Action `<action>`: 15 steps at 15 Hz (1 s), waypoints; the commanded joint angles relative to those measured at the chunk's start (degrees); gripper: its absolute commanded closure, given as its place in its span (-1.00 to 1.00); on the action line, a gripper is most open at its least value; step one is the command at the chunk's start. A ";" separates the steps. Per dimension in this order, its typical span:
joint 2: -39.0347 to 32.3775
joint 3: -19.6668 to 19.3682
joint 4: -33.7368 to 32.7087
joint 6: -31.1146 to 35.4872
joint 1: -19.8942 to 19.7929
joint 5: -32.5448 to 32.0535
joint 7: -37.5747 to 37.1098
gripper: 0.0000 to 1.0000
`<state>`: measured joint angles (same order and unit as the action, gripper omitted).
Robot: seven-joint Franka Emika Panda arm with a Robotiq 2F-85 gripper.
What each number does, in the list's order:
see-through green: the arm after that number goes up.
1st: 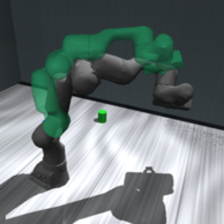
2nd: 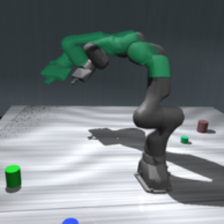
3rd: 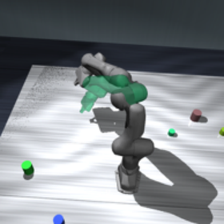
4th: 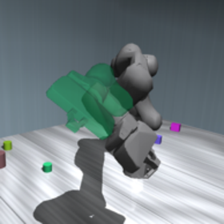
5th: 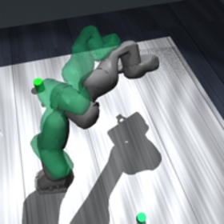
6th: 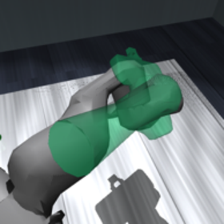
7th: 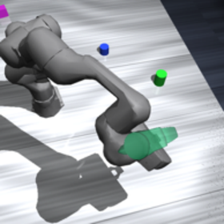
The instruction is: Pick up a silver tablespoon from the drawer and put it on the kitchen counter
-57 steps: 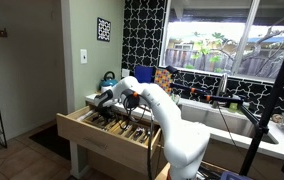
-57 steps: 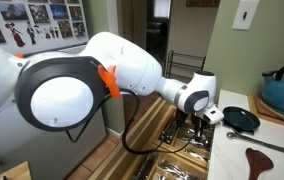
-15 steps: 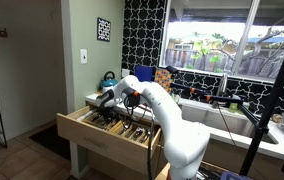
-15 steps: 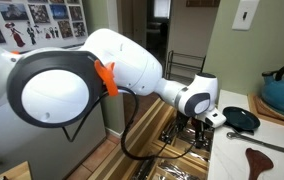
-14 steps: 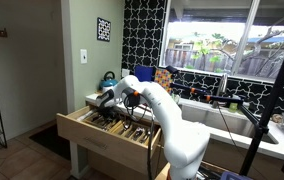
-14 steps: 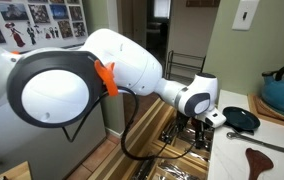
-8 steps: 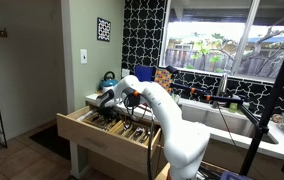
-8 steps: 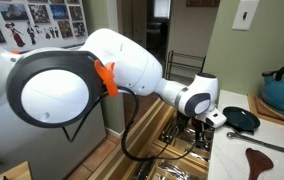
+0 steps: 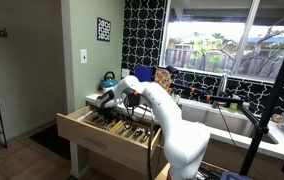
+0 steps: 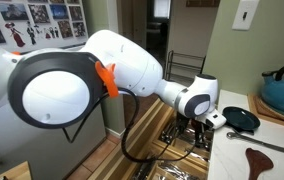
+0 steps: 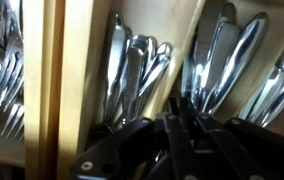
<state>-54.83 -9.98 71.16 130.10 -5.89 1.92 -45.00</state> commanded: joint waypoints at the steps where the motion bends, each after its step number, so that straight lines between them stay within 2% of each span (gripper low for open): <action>1: -0.14 0.44 0.95 1.63 -0.22 1.51 1.76 0.17; 2: -0.06 0.57 1.12 2.30 -0.26 1.56 1.99 0.02; 4: -0.07 0.60 1.17 2.80 -0.25 1.59 2.13 -0.06; 5: -0.04 0.70 1.20 3.25 -0.22 1.62 2.18 -0.16; 9: 0.17 1.01 1.65 5.02 -0.31 1.85 2.67 -0.30; 10: 0.15 1.02 1.69 5.10 -0.35 1.89 2.80 -0.21; 13: 0.32 1.06 1.87 5.30 -0.39 1.95 3.30 -0.12; 15: 0.41 1.16 1.87 5.35 -0.35 1.96 3.62 0.10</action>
<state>-54.99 -9.26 71.28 133.59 -5.84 1.92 -43.57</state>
